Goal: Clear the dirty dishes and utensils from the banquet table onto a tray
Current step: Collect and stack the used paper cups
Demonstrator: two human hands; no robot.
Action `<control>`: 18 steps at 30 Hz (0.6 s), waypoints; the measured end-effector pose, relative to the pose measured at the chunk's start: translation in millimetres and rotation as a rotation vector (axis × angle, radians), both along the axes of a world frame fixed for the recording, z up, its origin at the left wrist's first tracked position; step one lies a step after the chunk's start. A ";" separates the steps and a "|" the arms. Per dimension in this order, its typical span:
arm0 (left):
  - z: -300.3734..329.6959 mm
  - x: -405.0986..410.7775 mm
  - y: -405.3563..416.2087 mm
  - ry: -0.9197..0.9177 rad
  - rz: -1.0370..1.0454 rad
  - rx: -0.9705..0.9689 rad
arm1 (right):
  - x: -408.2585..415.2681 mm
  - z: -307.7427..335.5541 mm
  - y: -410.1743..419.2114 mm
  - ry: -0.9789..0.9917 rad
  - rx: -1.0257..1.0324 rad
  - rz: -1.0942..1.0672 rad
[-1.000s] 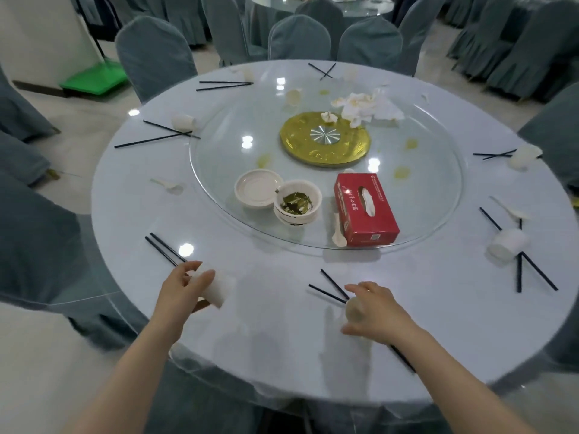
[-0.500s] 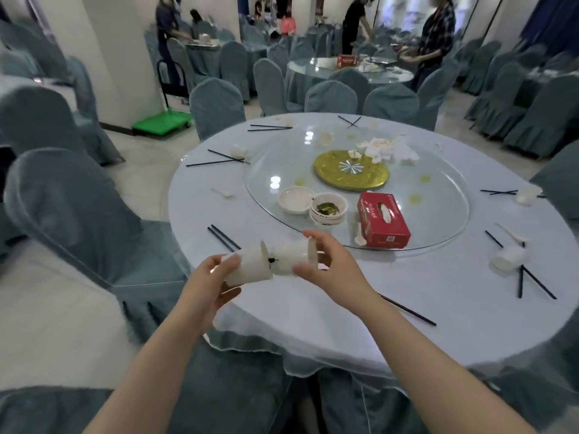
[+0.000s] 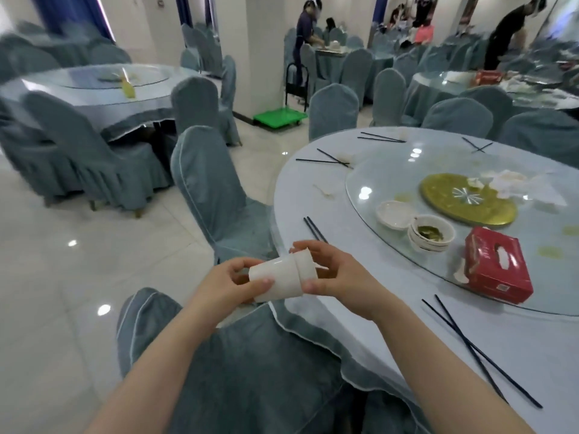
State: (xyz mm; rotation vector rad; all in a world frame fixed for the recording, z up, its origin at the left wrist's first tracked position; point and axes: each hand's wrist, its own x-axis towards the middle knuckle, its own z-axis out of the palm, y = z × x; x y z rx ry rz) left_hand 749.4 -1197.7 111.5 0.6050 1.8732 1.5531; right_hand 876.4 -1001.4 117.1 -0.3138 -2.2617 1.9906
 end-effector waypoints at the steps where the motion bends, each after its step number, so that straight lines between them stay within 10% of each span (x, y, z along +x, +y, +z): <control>1: -1.4 -2.0 -10.7 0.012 0.018 0.003 | -8.6 -2.6 -5.9 -0.003 -0.012 0.037; 18: -6.1 -128.9 -286.6 0.550 0.393 -0.360 | -239.5 -5.9 -278.2 -0.024 -0.006 0.371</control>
